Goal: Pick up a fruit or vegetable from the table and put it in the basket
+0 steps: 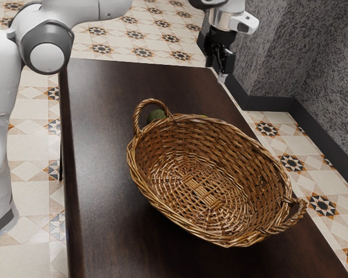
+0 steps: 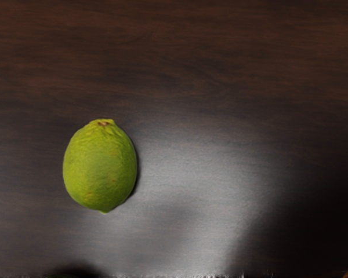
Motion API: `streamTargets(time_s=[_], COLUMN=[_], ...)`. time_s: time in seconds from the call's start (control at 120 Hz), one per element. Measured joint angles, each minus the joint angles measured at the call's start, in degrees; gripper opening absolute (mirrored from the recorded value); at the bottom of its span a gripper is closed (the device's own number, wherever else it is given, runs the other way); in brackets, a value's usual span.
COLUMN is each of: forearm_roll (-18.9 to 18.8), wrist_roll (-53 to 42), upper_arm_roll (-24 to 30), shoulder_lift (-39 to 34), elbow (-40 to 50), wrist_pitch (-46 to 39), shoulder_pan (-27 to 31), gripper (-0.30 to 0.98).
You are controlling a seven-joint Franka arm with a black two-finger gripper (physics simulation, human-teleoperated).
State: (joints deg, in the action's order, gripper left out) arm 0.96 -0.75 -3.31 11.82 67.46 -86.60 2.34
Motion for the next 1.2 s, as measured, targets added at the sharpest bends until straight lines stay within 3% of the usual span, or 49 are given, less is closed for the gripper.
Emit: streamTargets(time_s=[0.283,0.608,0.842,1.2], forearm_roll=[0.1,0.1,0.2,0.2], wrist_roll=[-0.2,-0.7,-1.1,-1.9], upper_arm_roll=[0.2,0.0,0.3,0.2], shoulder_lift=[0.2,7.6,13.8,18.0], elbow=[-0.2,-1.2,-1.2,-1.2], wrist_pitch=[0.1,-2.8,-3.7,-5.4], shoulder_pan=[0.1,0.2,4.1,5.5], gripper=[0.69,0.69,0.69,0.69])
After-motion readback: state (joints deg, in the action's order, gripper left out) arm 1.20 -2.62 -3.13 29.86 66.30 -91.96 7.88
